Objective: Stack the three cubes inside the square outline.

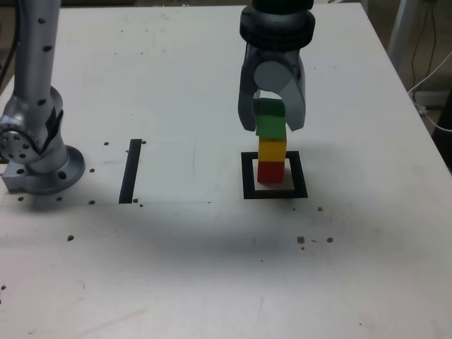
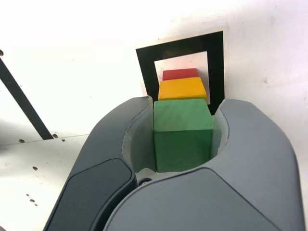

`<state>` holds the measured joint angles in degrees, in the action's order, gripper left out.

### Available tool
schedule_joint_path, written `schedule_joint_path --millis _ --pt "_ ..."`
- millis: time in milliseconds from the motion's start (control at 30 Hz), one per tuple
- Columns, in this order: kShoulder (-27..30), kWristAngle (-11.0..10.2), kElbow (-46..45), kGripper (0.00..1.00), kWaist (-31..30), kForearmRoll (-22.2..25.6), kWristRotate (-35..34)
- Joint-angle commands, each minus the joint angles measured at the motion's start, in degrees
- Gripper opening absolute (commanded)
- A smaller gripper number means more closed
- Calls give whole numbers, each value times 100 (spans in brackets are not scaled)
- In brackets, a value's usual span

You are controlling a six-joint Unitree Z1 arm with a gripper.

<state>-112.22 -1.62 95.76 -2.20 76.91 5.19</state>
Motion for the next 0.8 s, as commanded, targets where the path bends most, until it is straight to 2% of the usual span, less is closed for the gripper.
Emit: schedule_joint_path --millis 0,333,433,533,667,767 --pt "-20 22 -17 20 13 -30 0" --pt "-75 81 -119 40 13 -127 0" --pt "-93 82 -133 49 13 -150 0" --pt "-90 76 -135 60 13 -171 0" --pt "-37 58 -103 86 13 -204 -1" --pt "30 48 -104 98 12 -190 -20"
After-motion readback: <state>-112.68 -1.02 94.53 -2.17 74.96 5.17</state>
